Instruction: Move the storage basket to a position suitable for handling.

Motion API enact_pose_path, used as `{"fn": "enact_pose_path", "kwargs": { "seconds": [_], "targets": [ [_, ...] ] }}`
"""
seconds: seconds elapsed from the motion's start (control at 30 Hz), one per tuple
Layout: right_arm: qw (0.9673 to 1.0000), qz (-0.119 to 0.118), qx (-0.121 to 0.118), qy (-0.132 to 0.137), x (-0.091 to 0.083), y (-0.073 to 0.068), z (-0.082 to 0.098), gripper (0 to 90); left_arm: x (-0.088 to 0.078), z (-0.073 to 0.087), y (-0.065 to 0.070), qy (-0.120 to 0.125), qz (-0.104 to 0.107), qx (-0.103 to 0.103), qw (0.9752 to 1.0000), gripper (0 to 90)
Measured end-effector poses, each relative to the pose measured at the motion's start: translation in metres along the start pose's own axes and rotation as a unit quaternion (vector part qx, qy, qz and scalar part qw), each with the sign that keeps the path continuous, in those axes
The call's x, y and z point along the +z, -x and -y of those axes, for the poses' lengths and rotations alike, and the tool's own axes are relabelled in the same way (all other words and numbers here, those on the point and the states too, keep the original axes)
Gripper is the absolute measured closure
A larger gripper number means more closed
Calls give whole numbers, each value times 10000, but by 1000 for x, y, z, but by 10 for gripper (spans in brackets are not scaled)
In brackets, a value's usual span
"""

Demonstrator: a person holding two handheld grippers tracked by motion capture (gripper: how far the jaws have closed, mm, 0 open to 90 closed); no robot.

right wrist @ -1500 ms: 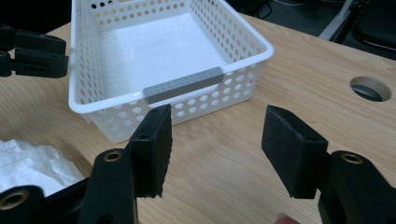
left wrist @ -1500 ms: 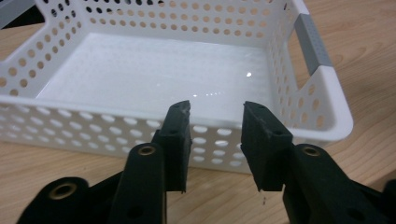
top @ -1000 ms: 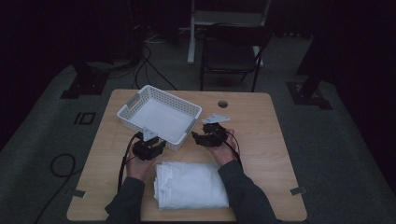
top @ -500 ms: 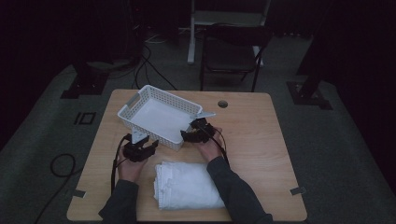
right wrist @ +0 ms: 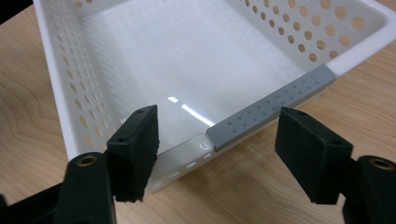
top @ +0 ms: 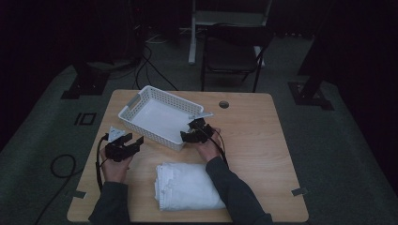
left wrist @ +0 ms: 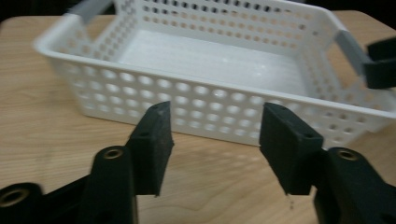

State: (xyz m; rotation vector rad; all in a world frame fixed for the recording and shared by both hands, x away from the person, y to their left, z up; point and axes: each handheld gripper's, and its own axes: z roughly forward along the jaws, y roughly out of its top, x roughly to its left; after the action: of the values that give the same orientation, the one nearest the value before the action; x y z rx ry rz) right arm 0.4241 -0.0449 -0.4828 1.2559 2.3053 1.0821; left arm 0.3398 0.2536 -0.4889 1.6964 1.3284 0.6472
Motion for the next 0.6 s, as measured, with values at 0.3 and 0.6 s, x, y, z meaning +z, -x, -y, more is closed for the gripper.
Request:
{"fn": "enact_pose_path", "kwargs": {
  "seconds": [0.3,0.6],
  "targets": [
    [9999,83,39,-47,-6,15,3,421,-2,1,-9,-55,-31,-239,9997,405],
    [9999,100,64,-76,-13,29,7,466,-8,2,-22,-24,-69,-410,9991,416]
  ]
}}
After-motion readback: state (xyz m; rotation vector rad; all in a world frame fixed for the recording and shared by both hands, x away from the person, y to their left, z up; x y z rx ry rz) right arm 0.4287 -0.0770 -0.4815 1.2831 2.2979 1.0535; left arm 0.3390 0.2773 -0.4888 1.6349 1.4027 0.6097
